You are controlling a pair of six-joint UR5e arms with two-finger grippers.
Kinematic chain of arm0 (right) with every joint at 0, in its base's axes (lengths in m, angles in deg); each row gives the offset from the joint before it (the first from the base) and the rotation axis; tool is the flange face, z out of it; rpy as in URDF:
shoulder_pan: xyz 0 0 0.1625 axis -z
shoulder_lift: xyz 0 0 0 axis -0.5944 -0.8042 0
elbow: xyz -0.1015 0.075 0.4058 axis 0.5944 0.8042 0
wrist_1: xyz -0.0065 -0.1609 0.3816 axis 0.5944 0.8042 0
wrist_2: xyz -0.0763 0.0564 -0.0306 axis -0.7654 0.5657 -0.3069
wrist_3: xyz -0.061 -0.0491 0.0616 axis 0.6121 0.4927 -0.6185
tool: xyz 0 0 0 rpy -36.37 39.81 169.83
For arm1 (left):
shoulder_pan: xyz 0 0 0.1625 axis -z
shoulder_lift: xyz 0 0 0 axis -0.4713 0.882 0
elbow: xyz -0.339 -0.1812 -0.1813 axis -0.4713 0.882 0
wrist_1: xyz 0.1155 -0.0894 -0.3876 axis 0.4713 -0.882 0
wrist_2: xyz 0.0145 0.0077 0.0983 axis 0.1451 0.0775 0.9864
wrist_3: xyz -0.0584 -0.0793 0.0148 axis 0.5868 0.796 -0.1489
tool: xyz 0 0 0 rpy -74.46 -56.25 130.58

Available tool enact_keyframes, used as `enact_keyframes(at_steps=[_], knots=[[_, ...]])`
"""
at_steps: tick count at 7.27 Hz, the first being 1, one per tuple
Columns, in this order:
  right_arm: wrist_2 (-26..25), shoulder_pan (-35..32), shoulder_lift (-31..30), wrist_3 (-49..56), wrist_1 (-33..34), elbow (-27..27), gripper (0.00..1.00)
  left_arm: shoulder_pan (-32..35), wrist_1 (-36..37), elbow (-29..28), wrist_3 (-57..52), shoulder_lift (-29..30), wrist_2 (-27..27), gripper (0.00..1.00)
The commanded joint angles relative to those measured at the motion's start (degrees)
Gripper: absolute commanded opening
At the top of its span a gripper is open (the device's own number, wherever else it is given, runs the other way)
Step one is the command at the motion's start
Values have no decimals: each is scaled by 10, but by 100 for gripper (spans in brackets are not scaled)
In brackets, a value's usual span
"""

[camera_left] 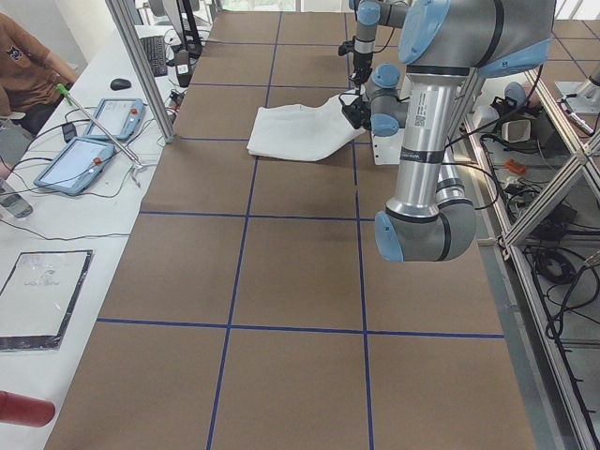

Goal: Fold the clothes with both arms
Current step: 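Grasp the near edge with both grippers and fold it away from the robot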

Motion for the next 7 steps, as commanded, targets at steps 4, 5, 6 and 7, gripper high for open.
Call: enact_keyframes(at_steps=[4, 5, 6, 7], knots=[[73, -187, 58, 153, 7, 79, 0, 150, -7, -119, -176, 102, -31, 0], [100, -221, 93, 189, 6, 143, 0, 176, -8, -168, -216, 130, -32, 0], [104, -245, 108, 241, -15, 193, 0, 200, -17, -214, -240, 150, -33, 0], [125, -272, 109, 261, -52, 234, 0, 218, -78, -278, -246, 161, -33, 0]])
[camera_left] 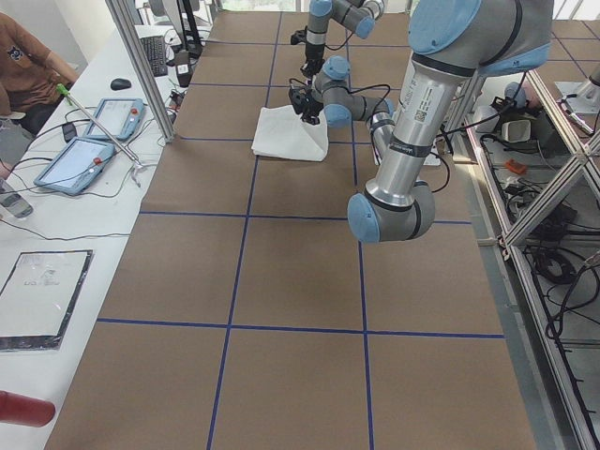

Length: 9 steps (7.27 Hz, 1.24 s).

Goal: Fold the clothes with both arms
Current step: 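Lay the folded edge down and open both grippers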

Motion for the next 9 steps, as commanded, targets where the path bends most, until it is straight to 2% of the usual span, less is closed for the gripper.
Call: enact_keyframes(at_steps=[1, 2, 4, 5, 6, 7, 9], knots=[[37, -51, 17, 66, -68, 94, 0, 42, -115, -133, -25, 34, -1, 0], [39, -63, 51, 73, -79, 140, 0, 56, -136, -170, -26, 47, -1, 0], [56, -86, 99, 104, -82, 219, 0, 75, -136, -179, -47, 53, -1, 0], [60, -92, 114, 112, -108, 253, 0, 76, -138, -193, -50, 53, -1, 0], [61, -95, 116, 114, -141, 282, 80, 80, -158, -211, -70, 52, -1, 61], [74, -113, 119, 147, -166, 305, 100, 92, -166, -218, -94, 53, -1, 100], [154, -192, 104, 245, -167, 315, 100, 128, -166, -219, -118, 51, -32, 100]])
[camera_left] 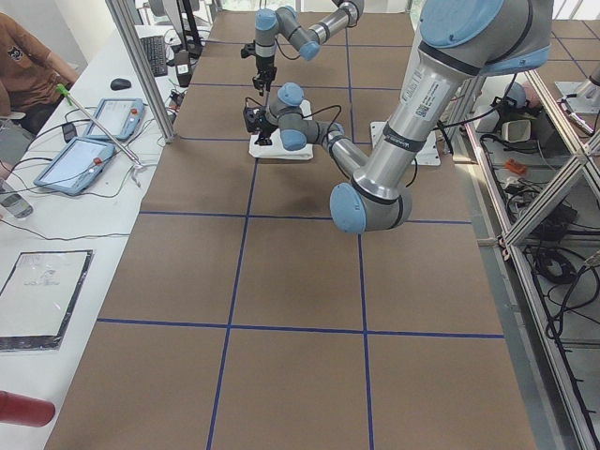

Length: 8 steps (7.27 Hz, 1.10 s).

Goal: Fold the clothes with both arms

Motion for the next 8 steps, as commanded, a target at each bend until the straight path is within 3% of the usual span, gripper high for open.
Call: enact_keyframes(at_steps=[1, 3, 4, 6, 7, 8], knots=[[67, -68, -26, 86, -5, 9, 100, 34, -1, -1, -53, -8, -23, 100], [75, -105, -59, 146, -6, 6, 100, 66, -4, 6, -154, -49, -88, 100], [78, -134, -90, 212, -6, 2, 100, 88, 0, 58, -236, -95, -127, 100], [107, -211, -145, 358, -5, 0, 100, 186, 4, 128, -436, -212, -243, 100], [115, -247, -176, 460, -1, 0, 100, 245, 4, 134, -538, -263, -289, 100], [116, -286, -207, 554, -1, 0, 100, 290, 4, 139, -631, -314, -304, 100]])
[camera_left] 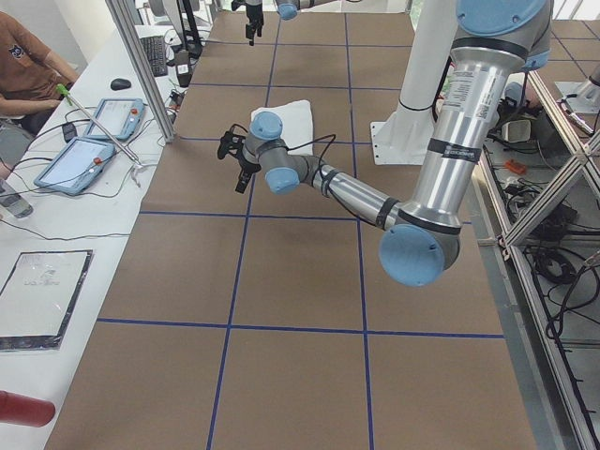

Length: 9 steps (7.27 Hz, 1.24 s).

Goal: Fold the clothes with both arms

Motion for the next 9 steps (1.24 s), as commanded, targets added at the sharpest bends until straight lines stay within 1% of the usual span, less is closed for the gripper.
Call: enact_keyframes(at_steps=[1, 2, 3, 4, 5, 6, 7, 8, 9], knots=[[34, -83, -66, 191, 3, 1, 100, 114, 3, 17, -200, -100, -73, 100], [42, -114, -96, 239, 1, -7, 100, 156, 22, 18, -226, -116, -100, 100], [43, -121, -116, 294, 2, -9, 100, 163, 45, 22, -229, -127, -106, 100], [43, -123, -122, 299, 3, -11, 100, 171, 46, 38, -240, -157, -112, 100], [44, -123, -128, 301, 2, -11, 100, 180, 47, 38, -268, -161, -112, 100], [49, -130, -132, 302, 2, -13, 100, 203, 49, 39, -295, -165, -114, 100], [65, -133, -150, 308, -4, -13, 100, 210, 62, 68, -295, -205, -109, 100], [65, -134, -163, 328, -6, -20, 100, 211, 71, 94, -293, -231, -115, 100], [59, -133, -179, 332, -4, -46, 100, 213, 88, 107, -290, -240, -130, 100]])
